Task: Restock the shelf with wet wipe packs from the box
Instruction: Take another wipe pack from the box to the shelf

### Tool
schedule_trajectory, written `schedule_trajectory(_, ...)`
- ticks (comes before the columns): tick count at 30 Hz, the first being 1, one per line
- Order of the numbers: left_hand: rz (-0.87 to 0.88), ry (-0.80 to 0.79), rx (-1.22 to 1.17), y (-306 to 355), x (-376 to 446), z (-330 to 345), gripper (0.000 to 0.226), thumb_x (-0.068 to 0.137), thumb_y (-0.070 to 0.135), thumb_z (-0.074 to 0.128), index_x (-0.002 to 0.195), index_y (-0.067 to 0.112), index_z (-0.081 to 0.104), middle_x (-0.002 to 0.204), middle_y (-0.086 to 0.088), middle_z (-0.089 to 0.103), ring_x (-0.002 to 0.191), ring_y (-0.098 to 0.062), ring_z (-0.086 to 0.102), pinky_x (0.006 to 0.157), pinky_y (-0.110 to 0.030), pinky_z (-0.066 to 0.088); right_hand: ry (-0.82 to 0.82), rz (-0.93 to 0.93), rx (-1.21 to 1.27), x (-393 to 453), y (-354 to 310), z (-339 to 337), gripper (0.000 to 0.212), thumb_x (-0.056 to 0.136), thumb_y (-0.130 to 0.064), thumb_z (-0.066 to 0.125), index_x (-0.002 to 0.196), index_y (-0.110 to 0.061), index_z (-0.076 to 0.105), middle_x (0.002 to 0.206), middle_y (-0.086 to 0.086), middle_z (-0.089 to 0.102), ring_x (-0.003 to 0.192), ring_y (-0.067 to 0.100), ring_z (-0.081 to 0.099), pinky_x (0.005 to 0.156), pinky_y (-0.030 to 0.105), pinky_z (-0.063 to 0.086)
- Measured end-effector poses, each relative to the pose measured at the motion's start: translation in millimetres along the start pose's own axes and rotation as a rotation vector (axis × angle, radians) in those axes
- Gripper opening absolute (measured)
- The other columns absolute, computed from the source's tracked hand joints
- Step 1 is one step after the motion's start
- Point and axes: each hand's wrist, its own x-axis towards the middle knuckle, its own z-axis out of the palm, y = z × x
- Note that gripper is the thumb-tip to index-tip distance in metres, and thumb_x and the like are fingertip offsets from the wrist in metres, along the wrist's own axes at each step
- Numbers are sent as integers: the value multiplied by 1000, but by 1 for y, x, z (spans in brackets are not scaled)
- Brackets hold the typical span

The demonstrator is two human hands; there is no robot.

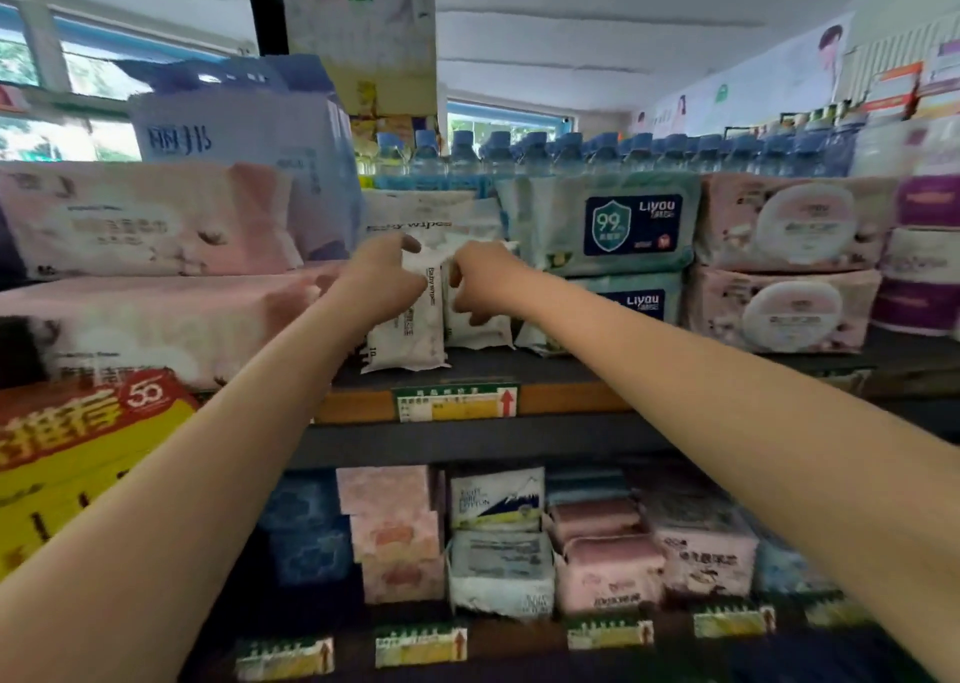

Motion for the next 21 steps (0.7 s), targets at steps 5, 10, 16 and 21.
schedule_trajectory(5,255,14,-183,40,-38,25,31,89,10,51,120,8,54,123,-8,57,113,-22,54,87,-27,40,219,18,-102,-84,50,-32,23,90,-10,50,109,-8,62,109,11,64,99,28,60,84,38,51)
schedule_trajectory(10,506,-253,-166,106,-98,102,29,89,15,50,117,15,56,120,-6,59,114,-25,53,93,-31,41,207,228,-144,-232,120,-51,21,90,-18,57,107,-11,68,110,5,66,95,12,58,76,17,39)
schedule_trajectory(16,930,-442,-311,210,-224,188,26,87,11,48,110,11,60,114,-12,60,108,-27,54,93,-35,43,221,659,-173,-420,175,-76,18,91,-22,56,103,-16,67,100,3,67,85,10,56,73,21,39)
schedule_trajectory(21,1264,-937,-297,267,-382,256,29,86,13,53,114,9,59,115,-16,56,110,-29,54,92,-32,43,-209,1142,-112,-612,186,-57,34,92,-23,54,125,-13,54,113,4,62,103,21,58,82,25,41)
